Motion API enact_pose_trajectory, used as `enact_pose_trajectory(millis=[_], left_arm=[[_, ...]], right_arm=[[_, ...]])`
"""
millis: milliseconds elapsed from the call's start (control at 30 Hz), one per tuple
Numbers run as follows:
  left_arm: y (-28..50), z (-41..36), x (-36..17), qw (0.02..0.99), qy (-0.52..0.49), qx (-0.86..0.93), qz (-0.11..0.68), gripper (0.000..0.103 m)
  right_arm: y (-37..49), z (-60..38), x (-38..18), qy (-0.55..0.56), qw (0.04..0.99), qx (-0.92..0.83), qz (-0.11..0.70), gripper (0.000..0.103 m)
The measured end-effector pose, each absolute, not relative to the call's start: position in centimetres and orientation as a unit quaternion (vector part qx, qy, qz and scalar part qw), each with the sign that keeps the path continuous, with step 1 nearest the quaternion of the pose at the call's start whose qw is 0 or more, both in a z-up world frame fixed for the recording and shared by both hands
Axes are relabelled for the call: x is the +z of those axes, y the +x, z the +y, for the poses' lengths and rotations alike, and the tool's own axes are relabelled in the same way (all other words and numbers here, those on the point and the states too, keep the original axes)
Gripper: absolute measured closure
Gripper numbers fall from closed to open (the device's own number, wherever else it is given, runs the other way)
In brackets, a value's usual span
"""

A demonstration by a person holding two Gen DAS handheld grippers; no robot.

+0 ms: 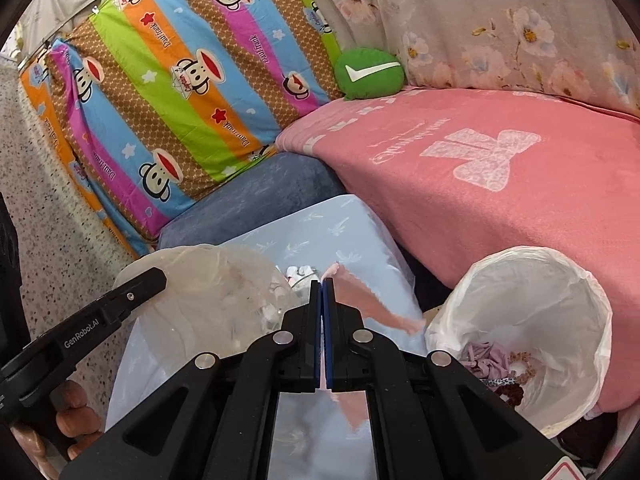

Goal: Collect trash
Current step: 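Carry the tulle and pink cloth over the white bin and open both tools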

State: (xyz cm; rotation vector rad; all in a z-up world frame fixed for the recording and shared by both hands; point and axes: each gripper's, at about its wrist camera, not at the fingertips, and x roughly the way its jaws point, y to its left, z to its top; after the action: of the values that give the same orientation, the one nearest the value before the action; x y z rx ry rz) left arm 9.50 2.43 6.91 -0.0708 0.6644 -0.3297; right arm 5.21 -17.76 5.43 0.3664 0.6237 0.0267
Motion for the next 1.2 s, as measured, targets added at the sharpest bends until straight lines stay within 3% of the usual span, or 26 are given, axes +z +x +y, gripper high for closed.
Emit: enact_pose_trajectory(millis=[733,800,867,900,1033,1200], left_arm=[[8.2,-11.8,6.2,0.89,0.024,-0.297,0.346,0.095],[8.2,-12.6,6.0,0.886,0.026,-0.302,0.35,0.084],[8.1,-13.0,6.0,0.889,0.026,-0.297,0.346,0.043],[8.0,-12.9,6.1,0.894,0.024,-0.293,0.339,0.037],[8.0,-13.1,6.1,0.898,0.028,-0.286,0.333,0.036],[8.2,-12.7,5.7,0.901,0.029,-0.272,0.337,0.036]], right_arm=[[0.8,-29.7,5.1,0.211,0.932,-0.085,0.283,0.1],[0.6,-30.2,4.9,0.215,0.931,-0.091,0.281,0.096],[0.5,-30.6,4.8,0.218,0.93,-0.093,0.28,0.095],[0.5,-30.8,4.7,0.22,0.93,-0.095,0.28,0.095],[0.6,-31.1,4.4,0.224,0.928,-0.099,0.28,0.088],[0.7,-30.7,4.1,0.221,0.928,-0.095,0.284,0.087]])
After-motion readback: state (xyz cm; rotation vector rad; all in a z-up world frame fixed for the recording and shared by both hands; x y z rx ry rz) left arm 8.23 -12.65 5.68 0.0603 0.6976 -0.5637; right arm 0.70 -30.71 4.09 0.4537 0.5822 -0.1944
